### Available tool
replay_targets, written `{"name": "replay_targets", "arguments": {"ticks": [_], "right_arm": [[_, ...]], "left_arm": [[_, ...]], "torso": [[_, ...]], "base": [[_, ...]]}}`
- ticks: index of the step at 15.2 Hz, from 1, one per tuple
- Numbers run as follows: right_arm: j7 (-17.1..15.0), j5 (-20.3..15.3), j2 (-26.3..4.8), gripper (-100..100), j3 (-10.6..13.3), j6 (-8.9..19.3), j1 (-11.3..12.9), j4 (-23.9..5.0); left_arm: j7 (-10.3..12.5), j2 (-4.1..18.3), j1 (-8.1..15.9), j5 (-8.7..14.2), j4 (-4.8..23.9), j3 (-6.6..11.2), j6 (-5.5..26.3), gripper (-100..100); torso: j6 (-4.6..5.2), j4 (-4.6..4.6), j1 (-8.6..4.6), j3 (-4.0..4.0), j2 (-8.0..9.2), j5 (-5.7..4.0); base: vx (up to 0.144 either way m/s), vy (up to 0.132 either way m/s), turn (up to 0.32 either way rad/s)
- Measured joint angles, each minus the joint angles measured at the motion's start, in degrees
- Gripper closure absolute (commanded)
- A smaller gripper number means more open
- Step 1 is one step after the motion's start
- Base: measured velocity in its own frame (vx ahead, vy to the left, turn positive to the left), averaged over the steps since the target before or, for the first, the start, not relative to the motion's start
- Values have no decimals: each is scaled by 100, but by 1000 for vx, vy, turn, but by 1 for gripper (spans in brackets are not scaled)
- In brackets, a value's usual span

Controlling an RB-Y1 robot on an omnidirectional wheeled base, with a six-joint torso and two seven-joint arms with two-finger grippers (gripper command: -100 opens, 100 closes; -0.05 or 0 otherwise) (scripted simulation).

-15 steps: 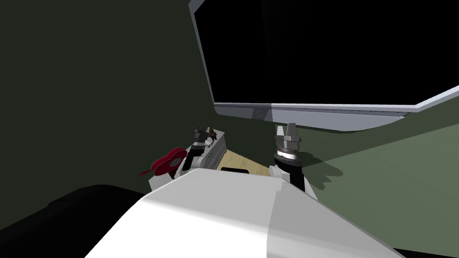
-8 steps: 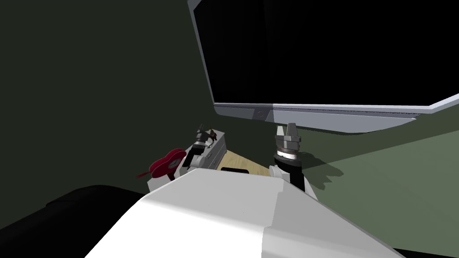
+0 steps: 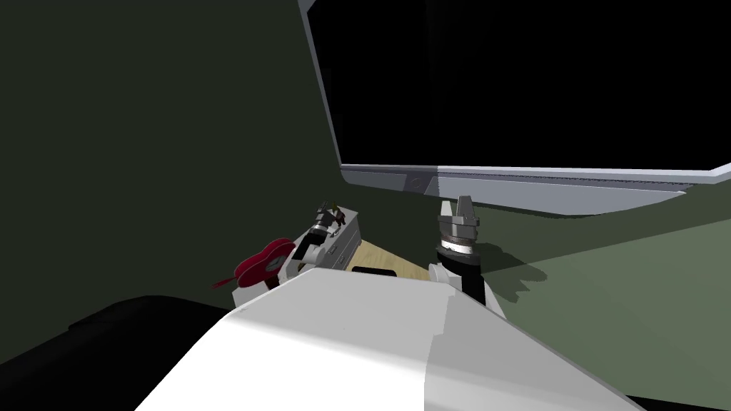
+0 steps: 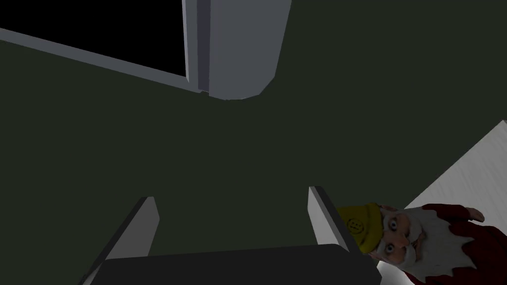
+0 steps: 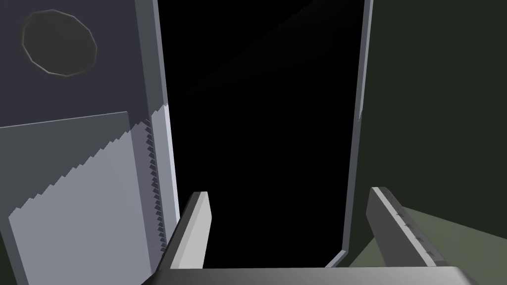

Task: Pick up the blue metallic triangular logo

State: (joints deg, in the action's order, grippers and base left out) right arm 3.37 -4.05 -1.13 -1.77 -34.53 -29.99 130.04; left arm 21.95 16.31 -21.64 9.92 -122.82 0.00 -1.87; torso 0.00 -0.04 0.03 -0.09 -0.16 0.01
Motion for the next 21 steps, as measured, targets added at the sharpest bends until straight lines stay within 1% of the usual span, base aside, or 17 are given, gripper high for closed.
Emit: {"name": "replay_targets", "arguments": {"ticks": [3,5,7,11,12,16,17,19,21], "right_arm": [[0,0,0,0,0,0,0,0],[0,0,0,0,0,0,0,0],[0,0,0,0,0,0,0,0],[0,0,0,0,0,0,0,0],[0,0,0,0,0,0,0,0],[0,0,0,0,0,0,0,0],[0,0,0,0,0,0,0,0],[0,0,0,0,0,0,0,0],[0,0,0,0,0,0,0,0]], "left_arm": [[162,78,45,127,62,40,346,-100],[220,107,76,165,135,48,508,-100],[331,163,160,260,228,81,733,-100],[537,242,176,411,302,122,1169,-100],[608,296,180,482,315,151,1303,-100],[844,375,313,655,534,192,1799,-100],[886,390,315,682,535,205,1925,-100],[1022,459,396,801,680,234,2169,-100],[1127,507,401,893,741,256,2376,-100]], "torso": [[0,0,1,0,0,0],[0,1,-1,3,5,0],[0,0,-1,1,1,0],[0,0,-1,0,0,0],[0,0,0,0,0,0],[1,0,0,-1,-2,0],[0,0,-1,0,0,0],[0,-1,1,-2,-3,0],[0,0,1,0,0,0]], "base": [[32,5,10],[22,0,5],[29,1,8],[35,2,10],[37,5,15],[33,2,9],[38,5,15],[37,6,8],[36,4,13]]}}
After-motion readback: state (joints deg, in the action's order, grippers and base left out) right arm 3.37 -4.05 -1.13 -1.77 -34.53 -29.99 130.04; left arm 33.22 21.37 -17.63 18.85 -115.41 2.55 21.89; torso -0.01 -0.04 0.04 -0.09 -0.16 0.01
